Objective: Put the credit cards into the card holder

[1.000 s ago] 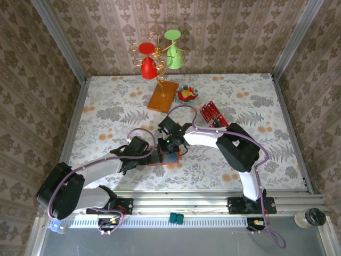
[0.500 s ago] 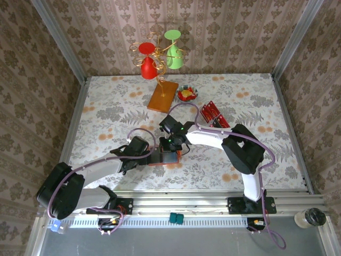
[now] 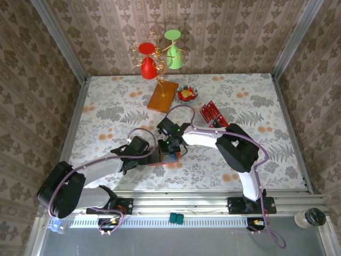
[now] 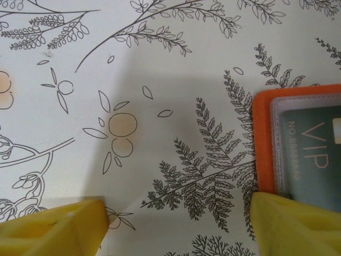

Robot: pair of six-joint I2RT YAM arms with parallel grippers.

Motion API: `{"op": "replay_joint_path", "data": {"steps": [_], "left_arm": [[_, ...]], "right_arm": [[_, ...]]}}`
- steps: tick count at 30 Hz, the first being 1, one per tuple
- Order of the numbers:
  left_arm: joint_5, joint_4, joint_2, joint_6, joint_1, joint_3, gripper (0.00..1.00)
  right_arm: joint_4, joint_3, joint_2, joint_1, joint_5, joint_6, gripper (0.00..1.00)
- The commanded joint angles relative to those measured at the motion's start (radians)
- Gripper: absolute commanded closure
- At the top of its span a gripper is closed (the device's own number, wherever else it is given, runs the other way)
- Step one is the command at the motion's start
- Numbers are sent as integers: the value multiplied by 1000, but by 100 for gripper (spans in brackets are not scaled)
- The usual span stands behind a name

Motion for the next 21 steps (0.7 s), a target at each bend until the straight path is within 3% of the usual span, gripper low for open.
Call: {"op": "replay_joint_path", "data": {"steps": [1,9,21], "left_arm": [[68,64,50,5,-5,-20,25],[65,48,35,2,-5,-12,25],[11,-65,-108,-47,32,5,26]], "right_arm": [[-28,28,33,21,-4,-5,94],[-25,35,41,32,-10,3,94],[-33,11,-24,28,20,-2,93]]}}
